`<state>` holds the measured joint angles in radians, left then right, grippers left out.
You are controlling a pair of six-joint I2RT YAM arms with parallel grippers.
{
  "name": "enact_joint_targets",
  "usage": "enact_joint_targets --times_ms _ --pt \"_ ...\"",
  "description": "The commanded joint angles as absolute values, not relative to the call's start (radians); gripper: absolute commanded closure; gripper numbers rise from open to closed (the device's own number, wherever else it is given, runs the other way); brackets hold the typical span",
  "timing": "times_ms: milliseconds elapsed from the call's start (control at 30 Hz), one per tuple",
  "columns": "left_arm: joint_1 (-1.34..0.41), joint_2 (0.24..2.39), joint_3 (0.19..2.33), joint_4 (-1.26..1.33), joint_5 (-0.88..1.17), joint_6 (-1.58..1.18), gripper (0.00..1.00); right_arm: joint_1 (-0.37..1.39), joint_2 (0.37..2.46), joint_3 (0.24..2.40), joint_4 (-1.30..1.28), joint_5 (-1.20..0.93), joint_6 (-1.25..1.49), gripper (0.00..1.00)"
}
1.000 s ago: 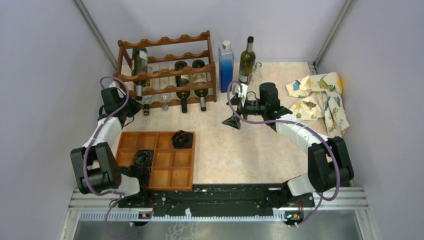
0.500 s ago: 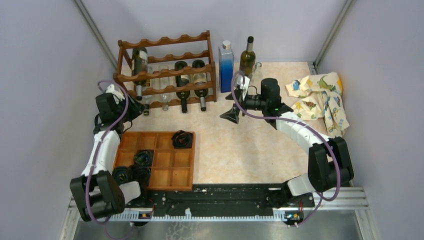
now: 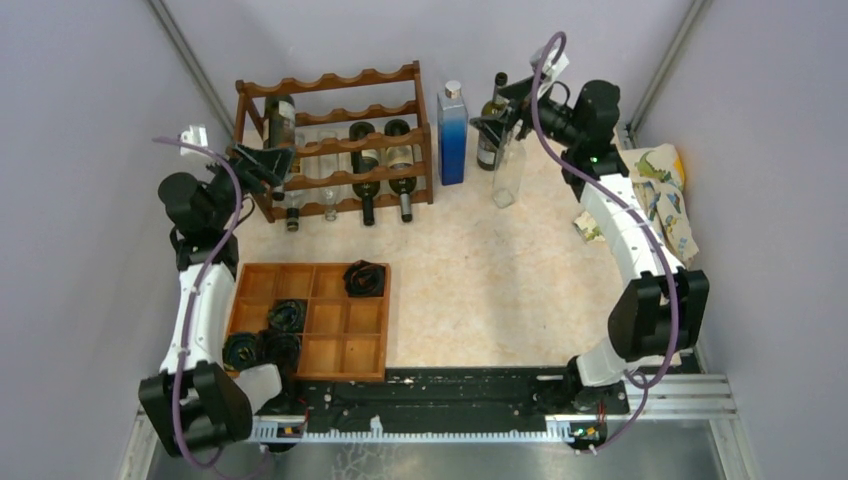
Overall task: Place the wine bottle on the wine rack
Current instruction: Adjust the wine bottle in the wine rack, then pick up the wine bottle from the center of the board.
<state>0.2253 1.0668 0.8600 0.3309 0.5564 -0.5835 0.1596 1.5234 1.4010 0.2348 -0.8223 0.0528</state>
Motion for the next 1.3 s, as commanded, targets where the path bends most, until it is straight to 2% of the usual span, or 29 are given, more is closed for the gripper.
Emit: enact_joint_targets --times_ms 0,200,367,500,867,967,1100,1233,1267 --pt "0.227 1.168 0.935 0.563 0.763 -0.805 0.02 0.141 1.559 1.518 0.08 -0.656 -0.039 0.02" --pt "0.227 1.258 0.937 0.707 0.854 -0.922 0.1 0.134 1.65 1.638 -0.162 -0.513 -0.167 0.02" --pt "0.228 1.264 0.923 0.72 0.845 -0.933 0.11 0.135 1.782 1.812 -0.399 -0.415 -0.213 0.03" --pt "0.228 1.257 0.908 0.719 0.834 -0.93 0.11 0.135 1.828 1.85 -0.476 -0.378 -0.229 0.12" --pt "0.227 1.254 0.865 0.726 0.836 -0.952 0.12 0.138 1.803 1.738 -0.469 -0.324 -0.259 0.34" --pt "0.227 1.262 0.854 0.736 0.849 -0.966 0.12 0.14 1.792 1.713 -0.449 -0.319 -0.264 0.45" --pt "0.228 1.28 0.83 0.792 0.864 -1.016 0.12 0.141 1.783 1.69 -0.418 -0.313 -0.279 0.75" --pt "0.223 1.289 0.824 0.835 0.871 -1.088 0.13 0.14 1.729 1.636 -0.357 -0.289 -0.305 0.97" --pt "0.219 1.285 0.824 0.832 0.867 -1.093 0.14 0.139 1.705 1.614 -0.334 -0.29 -0.319 1.0"
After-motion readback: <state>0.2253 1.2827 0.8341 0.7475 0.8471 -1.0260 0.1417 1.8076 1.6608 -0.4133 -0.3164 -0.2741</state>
